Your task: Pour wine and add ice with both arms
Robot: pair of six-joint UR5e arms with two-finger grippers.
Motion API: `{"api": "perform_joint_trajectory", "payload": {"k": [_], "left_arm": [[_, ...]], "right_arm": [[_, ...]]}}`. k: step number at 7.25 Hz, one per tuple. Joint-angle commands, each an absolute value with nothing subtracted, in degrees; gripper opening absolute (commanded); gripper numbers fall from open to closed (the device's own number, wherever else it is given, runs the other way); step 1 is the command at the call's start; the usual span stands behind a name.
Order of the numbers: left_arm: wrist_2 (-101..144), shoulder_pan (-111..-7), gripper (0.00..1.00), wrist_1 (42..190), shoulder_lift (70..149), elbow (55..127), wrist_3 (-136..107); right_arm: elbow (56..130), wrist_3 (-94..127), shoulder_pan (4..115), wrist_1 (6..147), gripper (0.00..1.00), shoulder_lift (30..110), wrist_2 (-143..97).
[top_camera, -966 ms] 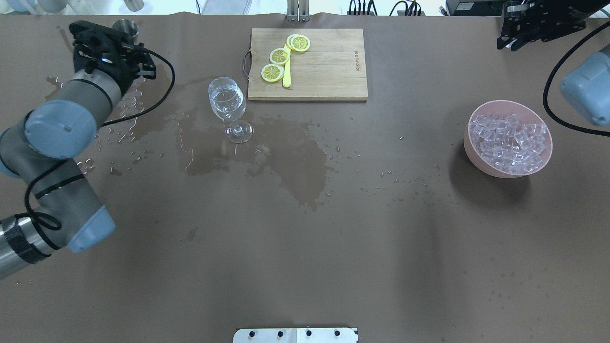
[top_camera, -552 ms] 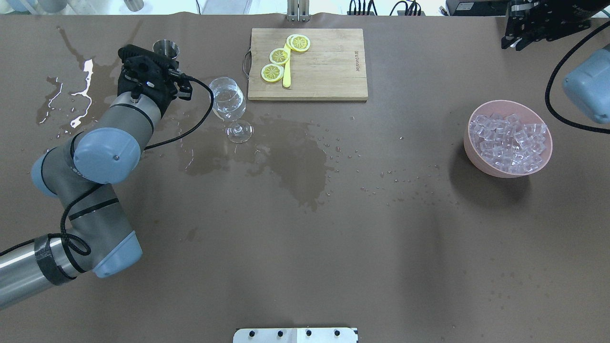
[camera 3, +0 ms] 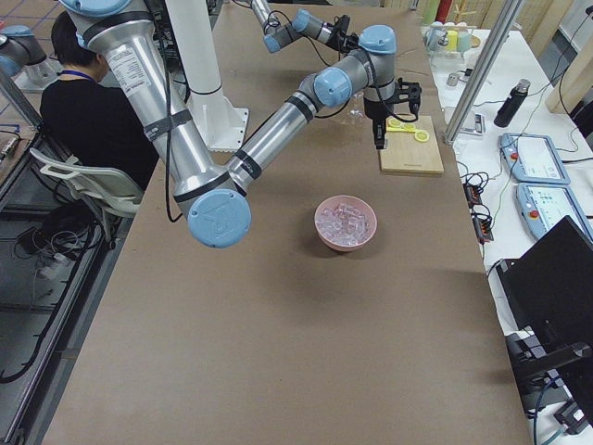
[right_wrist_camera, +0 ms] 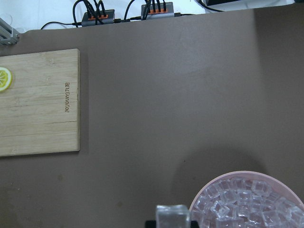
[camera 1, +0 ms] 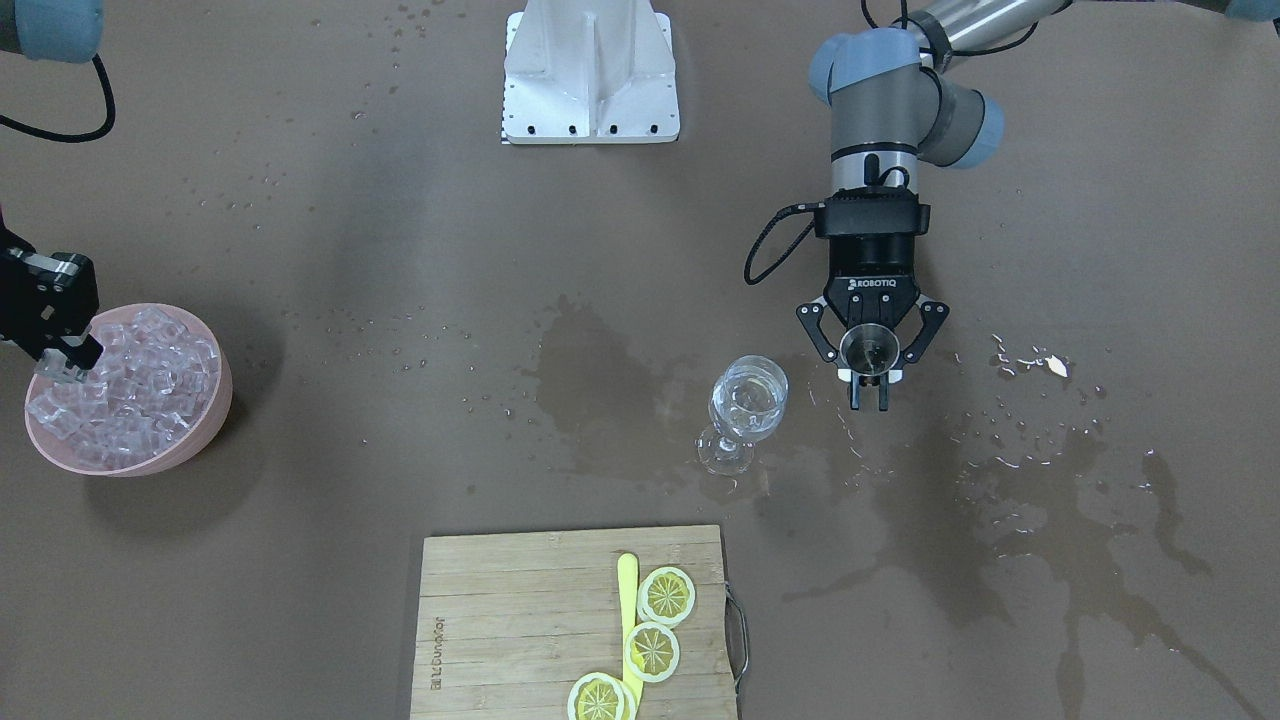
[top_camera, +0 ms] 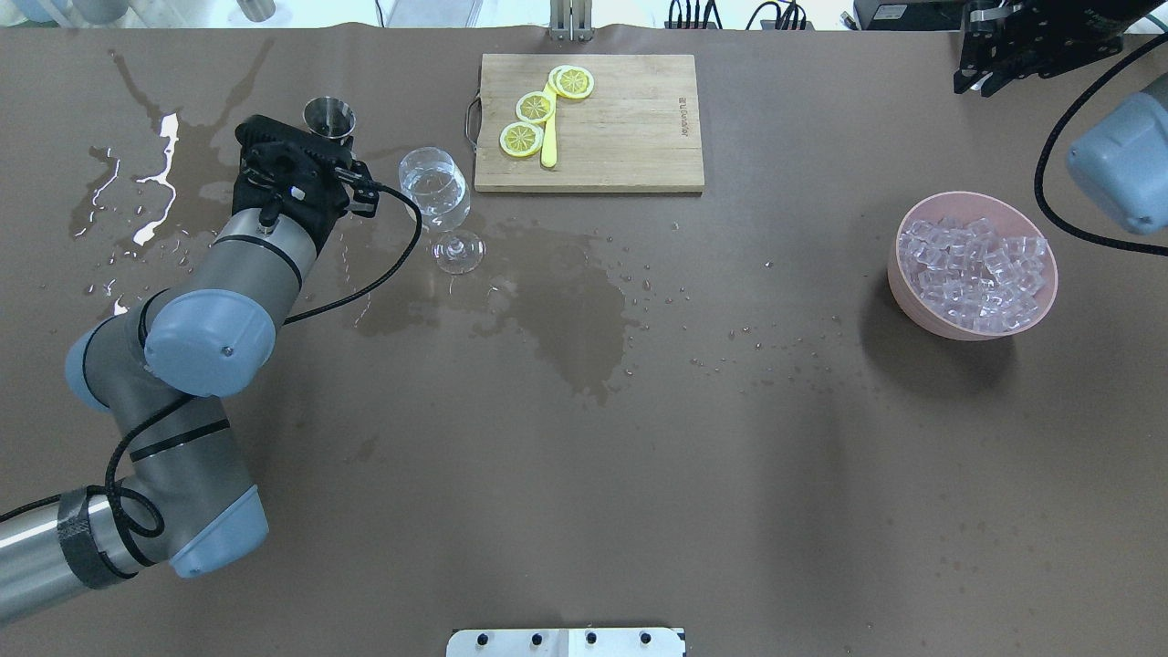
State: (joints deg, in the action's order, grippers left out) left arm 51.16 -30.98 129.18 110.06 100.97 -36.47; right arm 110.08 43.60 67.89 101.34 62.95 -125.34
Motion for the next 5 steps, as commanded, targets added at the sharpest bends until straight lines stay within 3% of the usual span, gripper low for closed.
{"api": "perform_joint_trajectory", "payload": {"k": [1,5], "left_arm": [[50.5,-30.7,0.21,128.9,109.0,101.0,-31.8],[48.6,-30.1,0.21,125.1,110.0,100.0,-29.4]], "right_arm": [[110.0,43.6,67.8,101.3,0.0,62.8,-125.3],[110.3,43.6,67.8,101.4,0.0,62.3,-125.5]]}}
